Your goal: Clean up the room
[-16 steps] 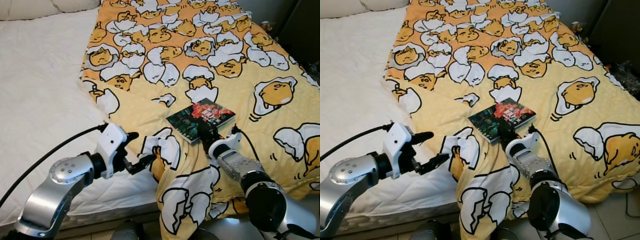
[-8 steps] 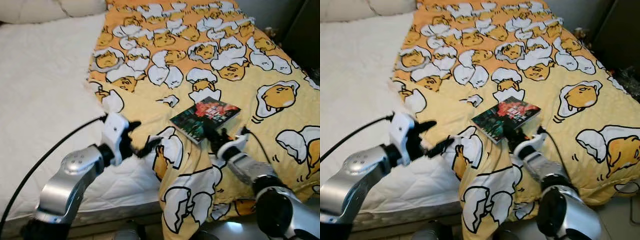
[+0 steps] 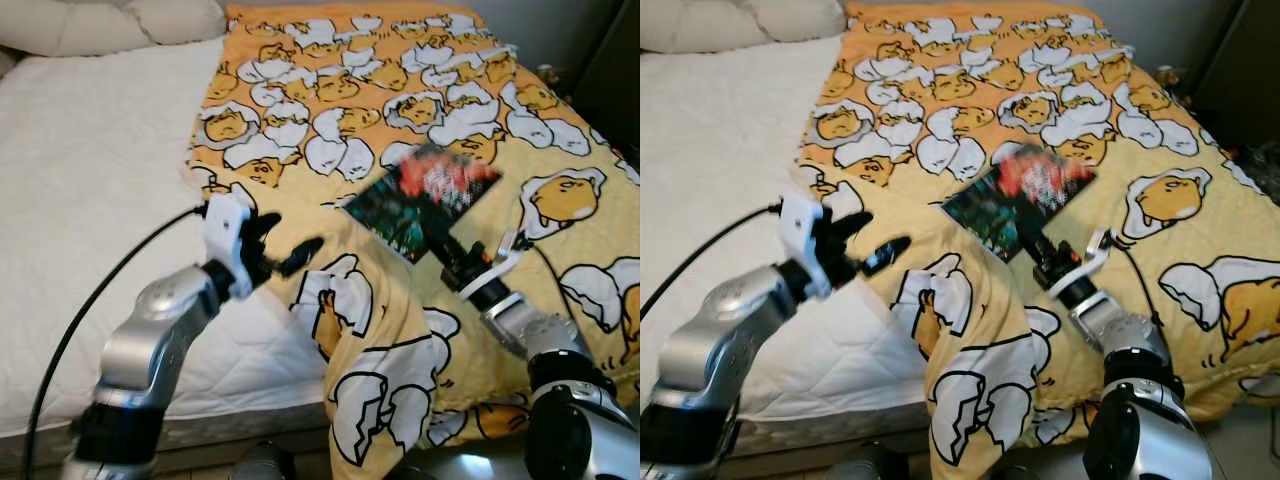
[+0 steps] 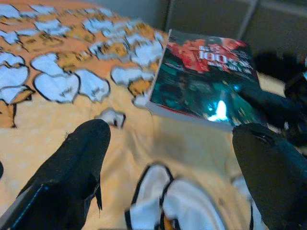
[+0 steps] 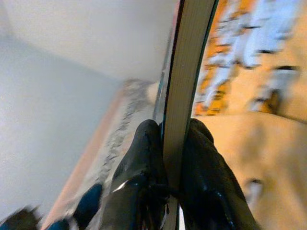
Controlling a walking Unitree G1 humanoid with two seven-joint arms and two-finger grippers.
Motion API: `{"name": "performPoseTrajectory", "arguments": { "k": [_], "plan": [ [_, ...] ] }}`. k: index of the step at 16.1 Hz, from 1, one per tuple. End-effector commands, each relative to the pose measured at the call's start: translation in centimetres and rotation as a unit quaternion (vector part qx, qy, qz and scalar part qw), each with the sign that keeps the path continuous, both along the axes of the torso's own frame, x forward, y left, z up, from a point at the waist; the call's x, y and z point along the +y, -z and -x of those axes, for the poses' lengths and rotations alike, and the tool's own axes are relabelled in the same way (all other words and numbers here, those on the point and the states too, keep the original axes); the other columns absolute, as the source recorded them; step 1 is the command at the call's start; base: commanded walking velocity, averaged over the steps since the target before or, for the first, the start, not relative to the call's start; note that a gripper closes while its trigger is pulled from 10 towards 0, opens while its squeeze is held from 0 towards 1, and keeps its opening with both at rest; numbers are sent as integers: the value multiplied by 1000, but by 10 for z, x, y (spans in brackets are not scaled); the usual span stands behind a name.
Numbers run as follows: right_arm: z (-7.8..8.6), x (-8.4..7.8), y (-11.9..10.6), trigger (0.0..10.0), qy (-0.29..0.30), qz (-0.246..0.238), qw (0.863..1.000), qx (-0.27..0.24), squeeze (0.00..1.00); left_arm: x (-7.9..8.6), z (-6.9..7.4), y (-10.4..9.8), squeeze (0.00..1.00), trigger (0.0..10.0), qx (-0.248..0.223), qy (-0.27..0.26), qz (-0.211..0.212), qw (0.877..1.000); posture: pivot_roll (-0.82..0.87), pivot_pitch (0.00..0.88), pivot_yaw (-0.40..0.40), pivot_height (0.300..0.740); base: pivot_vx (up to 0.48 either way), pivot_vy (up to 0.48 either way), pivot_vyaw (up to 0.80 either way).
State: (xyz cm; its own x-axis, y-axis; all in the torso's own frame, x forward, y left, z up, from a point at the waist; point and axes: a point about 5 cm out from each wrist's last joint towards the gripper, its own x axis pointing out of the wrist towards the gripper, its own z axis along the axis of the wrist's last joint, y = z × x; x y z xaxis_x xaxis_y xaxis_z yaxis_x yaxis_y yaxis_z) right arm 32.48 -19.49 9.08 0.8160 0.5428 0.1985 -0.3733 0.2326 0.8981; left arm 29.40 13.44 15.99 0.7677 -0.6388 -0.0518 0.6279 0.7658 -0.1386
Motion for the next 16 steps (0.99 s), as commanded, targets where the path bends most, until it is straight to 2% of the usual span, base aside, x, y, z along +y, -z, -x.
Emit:
{"name": "performPoseTrajectory", "arguments": {
  "k": [1,2,3,4,5,7,8,9,10,11,13,15,16],
  "plan": [
    [-1,1,-15,0,-19,-10,998,-52,0,4,-4,-3,0,10000,11,-9,27,1000,3,0,45,740,0,0,0],
    [1,4,-21,0,-41,-5,996,-77,0,4,-9,-9,1000,10000,20,-5,71,997,4,0,44,740,0,0,0],
    [2,5,-23,0,-51,-4,995,-84,0,5,-11,-11,1000,10000,20,-3,82,996,7,0,41,740,0,0,0],
    [6,8,-30,0,-80,1,991,-108,0,8,-20,-21,1000,10000,18,-2,118,993,7,0,41,740,0,0,0],
    [8,10,-34,0,-93,3,989,-119,0,12,-25,-27,1000,10000,17,-7,135,991,8,0,41,740,0,0,0],
    [16,15,-46,0,-138,7,978,-155,0,29,-49,-38,1000,10000,38,-33,194,980,11,0,38,740,0,0,0],
    [17,15,-48,0,-143,7,977,-159,0,31,-52,-39,1000,10000,44,-34,201,978,11,0,38,740,0,0,0],
    [21,19,-50,0,-163,11,972,-167,0,29,-55,-37,365,10000,68,-5,216,974,10,0,40,740,0,0,0],
    [25,24,-51,0,-186,20,967,-172,0,23,-54,-36,0,10000,93,45,235,966,9,0,40,740,0,0,0],
    [27,27,-51,0,-197,28,965,-172,0,18,-54,-33,0,10000,119,71,241,961,7,0,43,740,0,0,0],
    [30,29,-50,0,-209,36,962,-171,0,11,-52,-29,0,10000,139,100,233,957,7,0,45,740,0,0,0],
    [33,31,-46,0,-220,54,960,-163,0,1,-46,-25,0,10000,164,145,231,948,7,0,49,740,0,0,0],
    [33,31,-44,0,-219,58,961,-161,0,1,-45,-26,0,0,165,153,237,945,8,0,49,740,0,0,0]
  ]
}}
